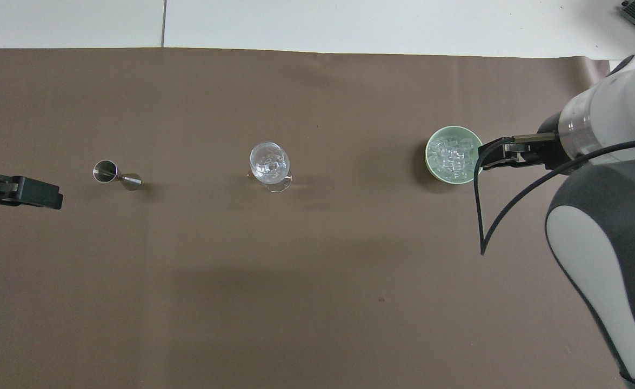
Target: Pour wine and add ice with both arms
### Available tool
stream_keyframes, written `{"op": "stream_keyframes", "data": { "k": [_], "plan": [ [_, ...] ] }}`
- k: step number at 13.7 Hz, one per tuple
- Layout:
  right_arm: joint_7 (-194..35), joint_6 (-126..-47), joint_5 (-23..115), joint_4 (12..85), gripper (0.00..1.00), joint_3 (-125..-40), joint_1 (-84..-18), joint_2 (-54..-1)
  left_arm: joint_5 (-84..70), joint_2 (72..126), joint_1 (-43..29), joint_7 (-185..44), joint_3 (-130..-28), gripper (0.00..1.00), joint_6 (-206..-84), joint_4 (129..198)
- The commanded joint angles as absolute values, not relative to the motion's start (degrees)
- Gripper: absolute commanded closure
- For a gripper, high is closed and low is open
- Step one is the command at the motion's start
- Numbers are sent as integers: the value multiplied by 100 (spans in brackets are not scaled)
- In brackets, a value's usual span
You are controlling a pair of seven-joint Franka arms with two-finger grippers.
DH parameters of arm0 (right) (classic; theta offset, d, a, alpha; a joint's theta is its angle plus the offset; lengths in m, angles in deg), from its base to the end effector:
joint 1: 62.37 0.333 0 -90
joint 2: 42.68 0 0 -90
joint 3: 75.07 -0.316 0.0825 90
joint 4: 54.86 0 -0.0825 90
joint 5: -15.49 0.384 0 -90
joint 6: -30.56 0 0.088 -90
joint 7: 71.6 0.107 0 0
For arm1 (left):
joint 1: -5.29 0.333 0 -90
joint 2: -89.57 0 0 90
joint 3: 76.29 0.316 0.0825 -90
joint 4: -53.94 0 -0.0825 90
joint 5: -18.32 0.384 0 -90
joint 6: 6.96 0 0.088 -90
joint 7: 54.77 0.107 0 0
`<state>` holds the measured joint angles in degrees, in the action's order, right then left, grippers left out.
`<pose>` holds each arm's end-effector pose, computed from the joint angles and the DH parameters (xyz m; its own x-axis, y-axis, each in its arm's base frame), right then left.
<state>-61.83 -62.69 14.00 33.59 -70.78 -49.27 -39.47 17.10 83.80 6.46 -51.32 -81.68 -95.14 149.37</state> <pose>0.5706 0.0870 0.6108 0.9994 -0.0151 0.0326 -0.0159 -0.9996 0.0250 0.5174 -0.0431 0.6310 0.9907 -0.1334 -0.0255 -0.1331 -0.9910 0.0134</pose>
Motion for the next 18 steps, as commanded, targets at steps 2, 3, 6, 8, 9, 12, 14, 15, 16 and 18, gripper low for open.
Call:
{"op": "stream_keyframes", "data": {
  "k": [2, 3, 6, 8, 9, 12, 14, 15, 16, 18],
  "plan": [
    [-7638, -5770, 1461, 3505, 0, -7147, -5962, -4267, 1797, 8219, 626, -5090, -8094, 0, -9503, 15070],
    [-7922, -5673, 1461, 3497, 0, -7147, -6165, -4303, 1797, 8218, 626, -5099, -8094, 0, -9511, 15062],
    [-8292, -5392, 1461, 3497, 0, -7138, -6518, -4356, 1693, 8245, 652, -5099, -8086, 0, -9643, 15044],
    [-8478, -5268, 1461, 3497, 0, -7147, -6632, -4364, 1622, 8245, 652, -5073, -8086, 0, -9670, 15035],
    [-8496, -5259, 1452, 3479, 0, -7147, -6641, -4373, 1622, 8245, 652, -5073, -8086, 0, -9670, 15026],
    [-8592, -5145, 1452, 3435, 0, -7147, -6650, -4408, 1622, 8236, 652, -5125, -8094, 0, -9661, 14913],
    [-8601, -4979, 1452, 3400, 0, -7199, -6633, -4478, 1622, 8227, 652, -5126, -8094, 0, -9652, 14859],
    [-8593, -4943, 1452, 3400, 0, -7217, -6633, -4522, 1622, 8227, 652, -5126, -8094, 0, -9652, 14859],
    [-8593, -4925, 1452, 3400, 0, -7226, -6633, -4531, 1622, 8227, 652, -5134, -8094, 0, -9652, 14859],
    [-8575, -4968, 1452, 3400, 0, -7235, -6624, -4566, 1622, 8236, 652, -5134, -8086, 0, -9643, 14859]
  ]
}}
